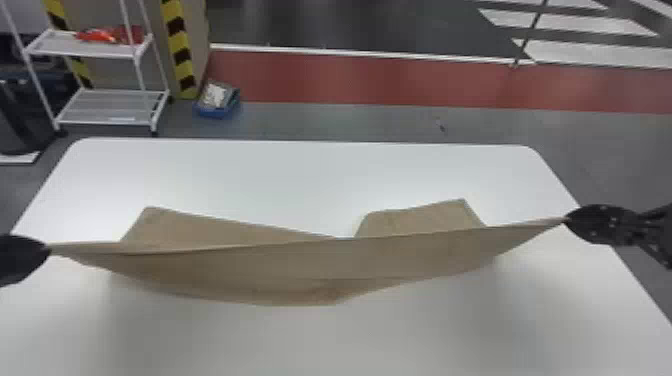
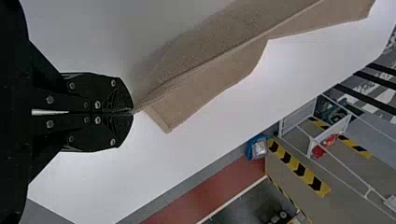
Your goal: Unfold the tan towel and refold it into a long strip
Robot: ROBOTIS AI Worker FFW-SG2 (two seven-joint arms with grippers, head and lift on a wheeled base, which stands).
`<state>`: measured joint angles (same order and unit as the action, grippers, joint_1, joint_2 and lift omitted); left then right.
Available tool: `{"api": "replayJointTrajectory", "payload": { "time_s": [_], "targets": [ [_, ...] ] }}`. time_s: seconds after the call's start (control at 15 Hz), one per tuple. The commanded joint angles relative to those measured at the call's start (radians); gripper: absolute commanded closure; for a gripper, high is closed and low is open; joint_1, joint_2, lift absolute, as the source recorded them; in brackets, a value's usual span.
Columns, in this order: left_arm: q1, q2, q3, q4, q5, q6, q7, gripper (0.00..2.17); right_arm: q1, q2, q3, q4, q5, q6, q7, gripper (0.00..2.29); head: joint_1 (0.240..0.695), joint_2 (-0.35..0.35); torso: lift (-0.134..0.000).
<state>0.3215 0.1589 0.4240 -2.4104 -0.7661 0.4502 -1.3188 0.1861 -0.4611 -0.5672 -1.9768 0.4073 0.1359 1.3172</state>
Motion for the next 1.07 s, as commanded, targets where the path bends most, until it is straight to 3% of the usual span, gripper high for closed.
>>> {"api": "replayJointTrajectory", "payload": {
  "time_s": [0.0, 0.07, 0.33, 0.4, 0.6, 0.67, 0.73, 0.8, 1.0],
  "targets": [
    [-0.121, -0.002, -0.083, 0.014, -0.004, 0.092, 0.035, 1.88, -0.137, 0.016, 0.105, 0.004, 0.008, 0.164, -0.032, 1.71, 0.695, -0.115, -0.123],
    [-0.194, -0.002, -0.129, 0.057, -0.002, 0.15, 0.075, 2.11, -0.209, 0.027, 0.164, 0.042, 0.027, 0.207, -0.049, 1.71, 0.695, -0.11, -0.123],
    [-0.535, 0.004, -0.332, 0.33, -0.048, 0.347, 0.185, 2.14, -0.508, 0.082, 0.342, 0.239, 0.091, 0.342, -0.13, 1.71, 0.67, -0.078, -0.123],
    [-0.638, 0.001, -0.372, 0.428, -0.05, 0.393, 0.216, 2.14, -0.582, 0.085, 0.38, 0.305, 0.09, 0.367, -0.173, 1.71, 0.611, -0.069, -0.123],
    [-0.878, -0.024, -0.395, 0.64, -0.062, 0.451, 0.359, 2.14, -0.755, 0.102, 0.408, 0.438, 0.085, 0.403, -0.286, 1.71, 0.526, -0.064, -0.123],
    [-0.917, -0.022, -0.38, 0.648, -0.048, 0.473, 0.403, 2.14, -0.794, 0.099, 0.397, 0.46, 0.079, 0.413, -0.306, 1.71, 0.5, -0.061, -0.123],
    [-0.938, -0.016, -0.373, 0.639, -0.039, 0.519, 0.428, 2.14, -0.821, 0.088, 0.391, 0.461, 0.067, 0.428, -0.32, 1.71, 0.435, -0.052, -0.123],
    [-0.941, -0.012, -0.358, 0.606, -0.022, 0.546, 0.444, 2.14, -0.832, 0.073, 0.377, 0.461, 0.048, 0.437, -0.326, 1.71, 0.405, -0.049, -0.123],
    [-0.815, 0.016, -0.289, 0.407, 0.048, 0.601, 0.444, 2.14, -0.744, 0.025, 0.288, 0.362, -0.018, 0.477, -0.303, 1.72, 0.352, -0.05, -0.123]
  ]
}}
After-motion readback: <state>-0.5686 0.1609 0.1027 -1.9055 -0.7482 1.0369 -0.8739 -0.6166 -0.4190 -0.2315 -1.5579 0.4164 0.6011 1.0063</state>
